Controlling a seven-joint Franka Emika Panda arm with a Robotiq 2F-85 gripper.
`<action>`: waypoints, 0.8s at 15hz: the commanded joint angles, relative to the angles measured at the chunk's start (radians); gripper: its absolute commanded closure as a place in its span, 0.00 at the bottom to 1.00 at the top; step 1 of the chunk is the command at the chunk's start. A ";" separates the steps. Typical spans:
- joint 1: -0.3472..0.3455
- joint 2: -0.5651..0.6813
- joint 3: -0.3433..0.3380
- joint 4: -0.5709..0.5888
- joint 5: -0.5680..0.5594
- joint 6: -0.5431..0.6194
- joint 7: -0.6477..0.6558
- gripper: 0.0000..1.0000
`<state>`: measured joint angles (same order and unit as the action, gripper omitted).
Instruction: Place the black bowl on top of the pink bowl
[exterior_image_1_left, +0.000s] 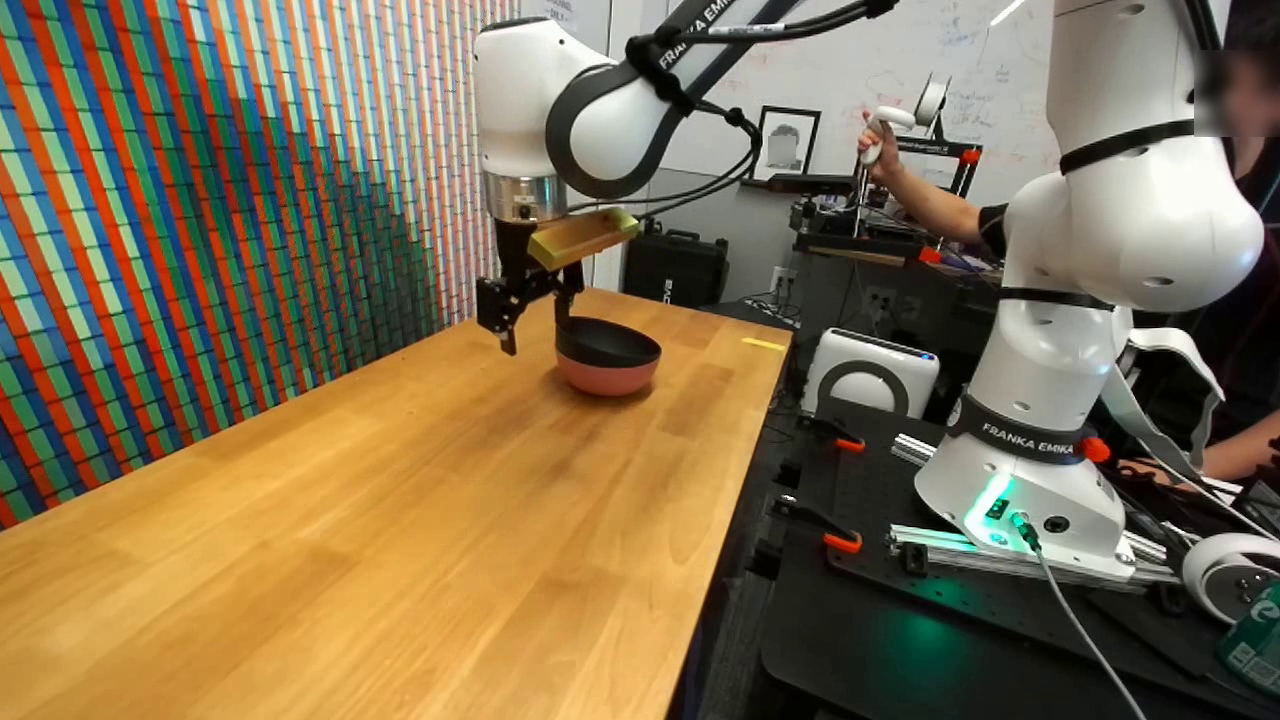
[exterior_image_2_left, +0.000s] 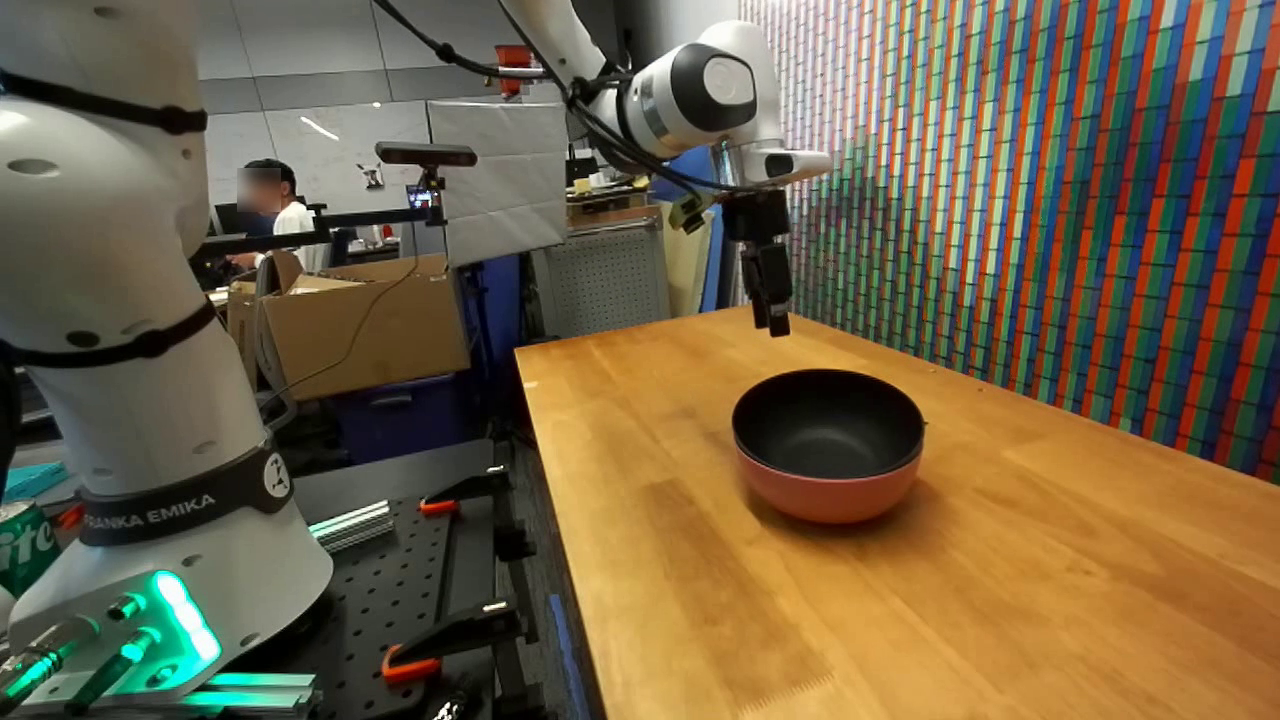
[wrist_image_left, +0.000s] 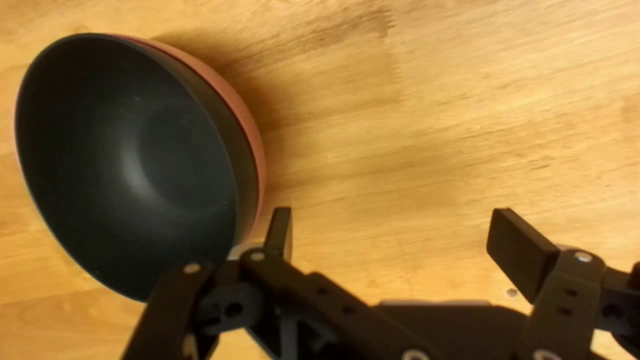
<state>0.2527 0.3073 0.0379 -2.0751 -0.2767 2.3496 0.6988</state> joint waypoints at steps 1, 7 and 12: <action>-0.003 -0.015 0.046 0.088 0.078 -0.124 -0.109 0.00; -0.035 0.007 0.059 0.225 0.150 -0.301 -0.333 0.00; -0.080 0.028 0.038 0.304 0.148 -0.369 -0.423 0.00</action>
<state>0.1976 0.3081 0.0813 -1.8471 -0.1602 2.0411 0.3459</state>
